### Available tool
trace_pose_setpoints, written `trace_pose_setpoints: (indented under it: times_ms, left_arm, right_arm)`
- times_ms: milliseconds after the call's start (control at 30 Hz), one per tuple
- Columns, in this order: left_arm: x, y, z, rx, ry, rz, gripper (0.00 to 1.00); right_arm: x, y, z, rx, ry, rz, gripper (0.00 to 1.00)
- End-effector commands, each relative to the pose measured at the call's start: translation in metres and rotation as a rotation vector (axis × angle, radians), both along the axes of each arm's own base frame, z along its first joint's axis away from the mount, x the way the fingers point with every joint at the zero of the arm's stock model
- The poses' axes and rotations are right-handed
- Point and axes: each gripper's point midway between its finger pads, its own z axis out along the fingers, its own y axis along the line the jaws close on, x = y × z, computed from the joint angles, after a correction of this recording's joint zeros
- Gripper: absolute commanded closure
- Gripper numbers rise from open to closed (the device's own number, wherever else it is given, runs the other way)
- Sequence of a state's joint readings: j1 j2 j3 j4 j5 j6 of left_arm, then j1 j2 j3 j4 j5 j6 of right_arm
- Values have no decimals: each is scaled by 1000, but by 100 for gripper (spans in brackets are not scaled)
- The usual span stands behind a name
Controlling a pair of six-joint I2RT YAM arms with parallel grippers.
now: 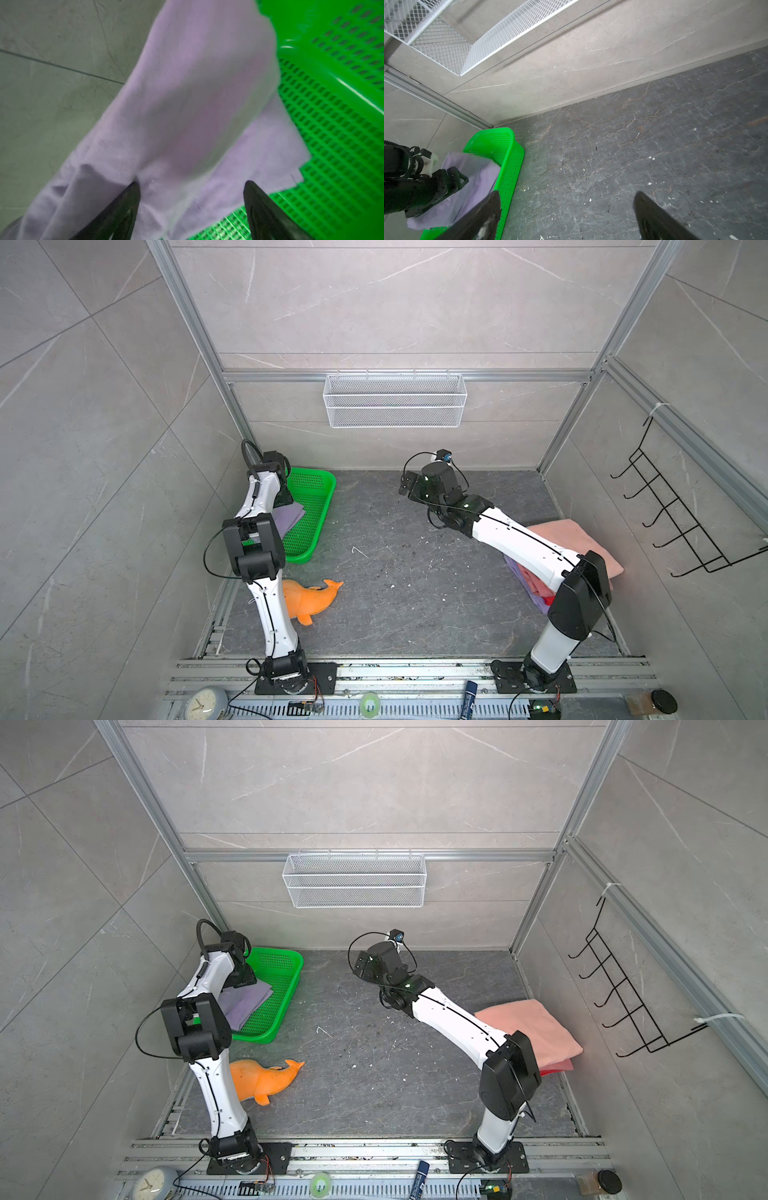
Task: Fold and stack the t-shirts
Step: 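Grasp the lavender t-shirt in the green basket with the left gripper, then lift the lavender t-shirt out of the basket and drop it onto the table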
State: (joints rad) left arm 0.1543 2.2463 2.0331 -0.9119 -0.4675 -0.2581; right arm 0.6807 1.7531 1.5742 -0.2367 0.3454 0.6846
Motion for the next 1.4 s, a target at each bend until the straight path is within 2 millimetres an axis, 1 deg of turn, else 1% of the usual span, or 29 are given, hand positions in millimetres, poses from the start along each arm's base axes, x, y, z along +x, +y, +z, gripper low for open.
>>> trace_pose_setpoints:
  times_ms: [0, 67, 100, 200, 300, 367, 400, 467, 500, 567, 600, 667, 700, 733, 767, 833, 900, 933, 1033, 1100, 1167, 1233, 1267, 1333, 1367]
  left_arm:
    - [-5, 17, 9, 109, 88, -23, 21]
    - [-2, 23, 3, 123, 105, -24, 24]
    - [-1, 25, -10, 120, 128, -26, 26]
    - [-1, 31, -27, 117, 169, -24, 40]
    - [-3, 35, -36, 123, 199, -24, 55]
    - [-3, 36, -37, 128, 202, -25, 67]
    - [-3, 36, -34, 128, 196, -25, 75]
    - [-3, 34, -24, 124, 170, -21, 92]
    - [-2, 34, -16, 122, 149, -19, 100]
    - [0, 32, 5, 122, 108, -32, 100]
    - [1, 30, 31, 123, 65, -45, 100]
    - [1, 22, 66, 115, 2, -74, 100]
    - [0, 14, 86, 91, -44, -98, 100]
    - [0, 5, 101, 61, -87, -127, 100]
    - [-3, -4, 122, 34, -142, -149, 100]
    - [-8, -29, 158, -66, -248, -226, 100]
    - [-16, -64, 199, -213, -385, -312, 100]
    - [-20, -79, 216, -273, -436, -352, 100]
    - [-41, -133, 277, -466, -605, -533, 100]
    - [-63, -168, 319, -532, -702, -679, 100]
    - [-82, -196, 349, -624, -778, -768, 100]
    - [-96, -221, 370, -776, -839, -819, 100]
    - [-100, -235, 376, -865, -859, -847, 100]
    - [-104, -257, 380, -1008, -864, -846, 100]
    - [-104, -268, 377, -1071, -843, -839, 100]
  right_arm:
    - [6, -4, -8, -49, 25, -36, 0]
    - [7, -3, -8, -52, 30, -42, 0]
    - [8, -3, -9, -51, 34, -49, 0]
    - [11, -4, -10, -52, 39, -66, 0]
    - [14, -4, -10, -56, 42, -77, 0]
    - [15, -3, -9, -63, 44, -79, 0]
    - [15, -3, -10, -65, 45, -80, 0]
    - [15, -4, -10, -66, 46, -86, 1]
    - [16, -5, -9, -66, 45, -91, 1]
    - [15, -7, -11, -69, 51, -100, 1]
    - [15, -7, -11, -67, 51, -103, 1]
    - [15, -9, -9, -69, 44, -108, 1]
    - [15, -10, -8, -72, 39, -112, 1]
    - [16, -11, -7, -79, 33, -115, 1]
    - [17, -12, -6, -86, 24, -119, 1]
    - [18, -12, -4, -94, 6, -120, 1]
    - [19, -15, 0, -110, -12, -125, 1]
    - [19, -16, 2, -109, -18, -128, 1]
    - [18, -17, 12, -122, -42, -118, 1]
    - [17, -18, 19, -135, -60, -107, 1]
    - [16, -21, 25, -155, -83, -98, 0]
    - [14, -28, 34, -172, -102, -101, 0]
    - [11, -34, 39, -177, -110, -104, 1]
    - [4, -50, 49, -188, -128, -120, 0]
    - [-2, -60, 55, -188, -136, -129, 0]
